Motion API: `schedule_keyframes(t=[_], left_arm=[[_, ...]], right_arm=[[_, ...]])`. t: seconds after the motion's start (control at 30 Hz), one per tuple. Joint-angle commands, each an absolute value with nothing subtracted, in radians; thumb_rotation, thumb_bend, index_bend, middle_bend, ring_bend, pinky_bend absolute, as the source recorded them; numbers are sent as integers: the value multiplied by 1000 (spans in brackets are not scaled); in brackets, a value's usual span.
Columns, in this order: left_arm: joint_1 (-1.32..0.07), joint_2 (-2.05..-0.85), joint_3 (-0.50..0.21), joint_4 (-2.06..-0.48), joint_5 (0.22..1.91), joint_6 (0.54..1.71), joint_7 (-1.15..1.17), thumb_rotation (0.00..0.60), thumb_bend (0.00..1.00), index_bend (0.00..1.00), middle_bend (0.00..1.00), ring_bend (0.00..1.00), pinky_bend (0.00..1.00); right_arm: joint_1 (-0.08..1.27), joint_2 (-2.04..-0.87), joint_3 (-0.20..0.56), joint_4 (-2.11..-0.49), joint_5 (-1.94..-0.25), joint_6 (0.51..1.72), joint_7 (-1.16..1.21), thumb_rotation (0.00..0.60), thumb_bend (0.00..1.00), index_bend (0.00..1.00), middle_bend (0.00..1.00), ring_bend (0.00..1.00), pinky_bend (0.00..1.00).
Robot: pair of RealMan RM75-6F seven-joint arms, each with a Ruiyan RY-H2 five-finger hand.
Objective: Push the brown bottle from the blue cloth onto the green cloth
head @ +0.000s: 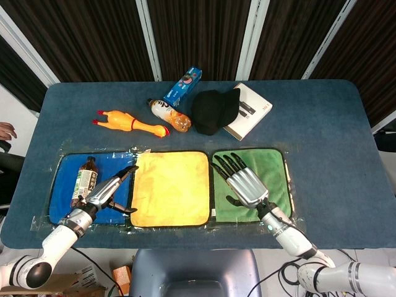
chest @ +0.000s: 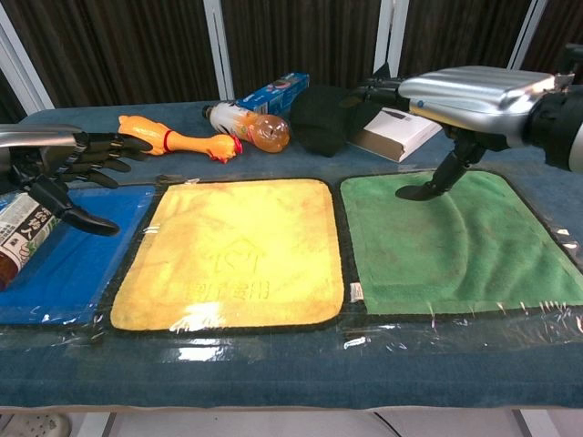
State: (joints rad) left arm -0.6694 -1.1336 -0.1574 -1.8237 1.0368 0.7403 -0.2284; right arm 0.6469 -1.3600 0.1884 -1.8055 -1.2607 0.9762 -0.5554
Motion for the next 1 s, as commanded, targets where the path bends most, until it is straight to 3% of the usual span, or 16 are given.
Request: schedule_keyframes(t=[0.03,0.2,0.4,0.53,0.7,0.83,1.0], left_arm=[[-665,-1134,-155,-1825,1053,758,-212,600,110,10,0,0,117],[-634,-1115,-140,-1822,1063,856,-129,600,110,10,0,0,117],[-572,-999,-139,-1786,926,898,-129,600,137,10,28,6,136],[-542,-936,-128,-1739,845,806,-208,600,150,10,40,9,145],[-491,-861,-116,-1684,885,662,-348,600,230,0,54,12,150],[-470,-857,-138,-1647,881,591,-456,600,272,0,85,29,171],[-470,-854,-216,-1624,865,394,-653,600,268,0,85,42,220]], right_arm=[[651,-1361,183,-1804,-1256,979,-554,600,184,0,0,0,0],[625,-1325,150,-1807,-1299,1022,-532,600,183,0,0,0,0],[476,-1158,13,-1782,-1546,1206,-344,600,184,0,0,0,0],[365,-1098,-80,-1657,-1696,1371,-227,600,184,0,0,0,0],[263,-1103,-137,-1487,-1774,1519,-107,600,183,0,0,0,0],[224,-1109,-144,-1421,-1795,1577,-67,600,184,0,0,0,0],[205,-1119,-149,-1390,-1826,1595,-65,600,184,0,0,0,0]])
